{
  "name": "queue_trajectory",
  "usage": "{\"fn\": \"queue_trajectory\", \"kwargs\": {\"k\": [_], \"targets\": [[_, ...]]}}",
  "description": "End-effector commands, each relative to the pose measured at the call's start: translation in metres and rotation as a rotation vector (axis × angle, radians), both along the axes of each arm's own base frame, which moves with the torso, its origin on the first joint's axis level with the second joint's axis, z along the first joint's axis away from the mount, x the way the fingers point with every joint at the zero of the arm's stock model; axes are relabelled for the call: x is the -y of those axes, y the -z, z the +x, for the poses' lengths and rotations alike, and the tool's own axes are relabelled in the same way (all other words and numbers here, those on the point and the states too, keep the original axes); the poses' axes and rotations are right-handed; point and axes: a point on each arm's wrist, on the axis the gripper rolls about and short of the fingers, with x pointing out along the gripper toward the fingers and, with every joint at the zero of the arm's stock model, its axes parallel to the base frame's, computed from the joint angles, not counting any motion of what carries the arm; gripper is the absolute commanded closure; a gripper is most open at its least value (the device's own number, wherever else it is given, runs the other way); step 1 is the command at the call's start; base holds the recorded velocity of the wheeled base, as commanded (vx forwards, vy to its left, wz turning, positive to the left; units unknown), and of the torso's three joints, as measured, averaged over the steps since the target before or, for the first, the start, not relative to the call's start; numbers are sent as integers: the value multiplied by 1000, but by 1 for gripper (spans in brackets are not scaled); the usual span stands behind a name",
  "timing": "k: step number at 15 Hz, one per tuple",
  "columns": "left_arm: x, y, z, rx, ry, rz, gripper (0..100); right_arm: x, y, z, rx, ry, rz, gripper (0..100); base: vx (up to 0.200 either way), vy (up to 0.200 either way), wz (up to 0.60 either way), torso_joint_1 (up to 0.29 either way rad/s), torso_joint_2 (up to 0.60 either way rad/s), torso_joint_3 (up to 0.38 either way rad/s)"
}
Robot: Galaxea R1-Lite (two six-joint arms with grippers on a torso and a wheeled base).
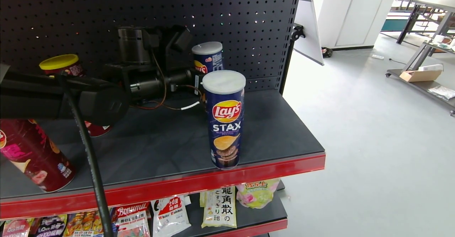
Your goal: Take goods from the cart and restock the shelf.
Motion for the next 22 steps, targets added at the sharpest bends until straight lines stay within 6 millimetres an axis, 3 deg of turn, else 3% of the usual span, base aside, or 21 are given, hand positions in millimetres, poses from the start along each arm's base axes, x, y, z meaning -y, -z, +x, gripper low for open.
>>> {"fn": "queue_trajectory", "kwargs": {"k": [1,6,7,13,16,20,21,22], "targets": [[-1,-1,-2,11,2,10,100,0,0,0,-2,-1,0,0,0,0,0,0,0,0],[0,2,-2,-1,19,24,100,0,0,0,-2,-1,0,0,0,0,0,0,0,0],[-1,3,-3,-3,19,28,0,0,0,0,-2,-1,0,0,0,0,0,0,0,0],[-7,2,-13,-14,13,33,0,0,0,0,-2,-1,0,0,0,0,0,0,0,0],[-34,5,-42,-49,-26,49,0,0,0,0,-2,-1,1,0,0,0,0,0,0,0],[-75,1,-117,-80,-65,63,0,0,0,0,-2,-1,0,0,0,0,0,0,0,0],[-87,-2,-157,-90,-49,64,0,0,0,0,-2,-1,0,0,0,0,0,0,0,0],[-92,-2,-173,-100,-42,68,0,0,0,0,-2,-1,0,0,0,0,0,0,0,0]]}}
